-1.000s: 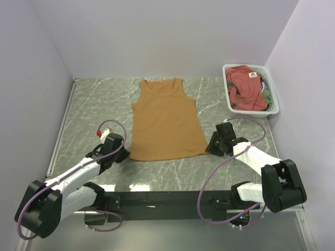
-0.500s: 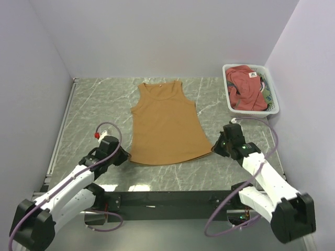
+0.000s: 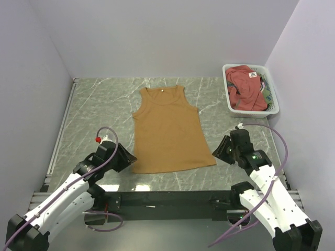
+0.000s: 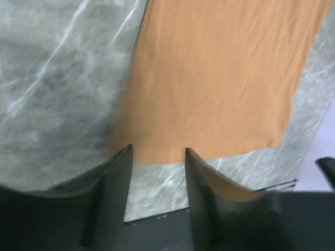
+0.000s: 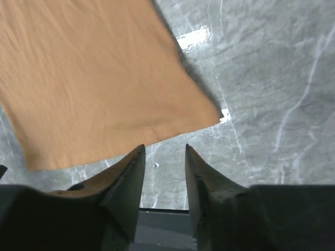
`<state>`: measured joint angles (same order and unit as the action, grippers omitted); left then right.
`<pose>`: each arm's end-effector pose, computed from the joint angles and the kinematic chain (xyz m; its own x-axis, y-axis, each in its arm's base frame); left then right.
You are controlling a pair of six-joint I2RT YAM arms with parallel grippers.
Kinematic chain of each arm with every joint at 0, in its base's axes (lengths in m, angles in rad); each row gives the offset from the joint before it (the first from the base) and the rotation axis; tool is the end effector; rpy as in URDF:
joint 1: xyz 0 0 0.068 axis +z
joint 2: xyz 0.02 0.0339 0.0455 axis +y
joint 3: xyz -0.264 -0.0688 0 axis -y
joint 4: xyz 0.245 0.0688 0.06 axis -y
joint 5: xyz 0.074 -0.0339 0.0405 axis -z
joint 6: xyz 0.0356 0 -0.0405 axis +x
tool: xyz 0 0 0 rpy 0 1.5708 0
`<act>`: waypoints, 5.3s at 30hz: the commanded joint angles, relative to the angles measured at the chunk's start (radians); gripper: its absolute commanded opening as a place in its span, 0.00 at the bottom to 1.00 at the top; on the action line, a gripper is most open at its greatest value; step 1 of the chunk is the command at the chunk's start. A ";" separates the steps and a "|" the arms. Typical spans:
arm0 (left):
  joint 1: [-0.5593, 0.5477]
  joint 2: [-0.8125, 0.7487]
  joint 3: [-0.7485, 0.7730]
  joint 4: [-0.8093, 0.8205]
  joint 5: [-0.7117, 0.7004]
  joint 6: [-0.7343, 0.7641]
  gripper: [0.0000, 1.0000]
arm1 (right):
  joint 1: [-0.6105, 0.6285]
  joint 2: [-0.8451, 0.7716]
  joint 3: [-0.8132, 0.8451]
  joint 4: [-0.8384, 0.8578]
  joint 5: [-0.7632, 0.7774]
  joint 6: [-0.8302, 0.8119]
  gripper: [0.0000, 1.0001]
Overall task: Fold and stack the tank tops
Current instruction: Fold the tank top
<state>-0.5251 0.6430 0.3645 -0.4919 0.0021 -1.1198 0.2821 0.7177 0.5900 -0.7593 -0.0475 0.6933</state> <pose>0.1206 -0.0700 0.1858 -0.7150 -0.6259 -0.3115 -0.3233 0.6910 -0.6465 0.1349 0.0409 0.2305 -0.7688 0.4418 -0.4624 0.2398 0.8694 0.4320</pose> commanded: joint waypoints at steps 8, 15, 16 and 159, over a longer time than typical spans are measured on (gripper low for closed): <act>0.030 0.157 0.293 -0.002 -0.165 0.069 0.69 | 0.524 0.255 0.214 0.150 0.225 0.212 0.35; 0.339 0.509 0.634 0.107 -0.071 0.195 0.61 | 0.879 0.789 0.563 0.273 0.340 0.259 0.23; 0.384 0.585 0.712 0.108 -0.053 0.224 0.58 | 0.902 0.846 0.658 0.270 0.347 0.253 0.22; 0.059 1.411 1.216 0.052 -0.257 0.216 0.01 | 0.960 0.740 0.168 0.620 0.189 0.341 0.00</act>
<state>-0.4603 2.0537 1.5303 -0.4694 -0.2344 -0.8860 1.2446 1.4979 0.7803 -0.1802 0.1226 1.0019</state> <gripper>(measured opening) 0.013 0.010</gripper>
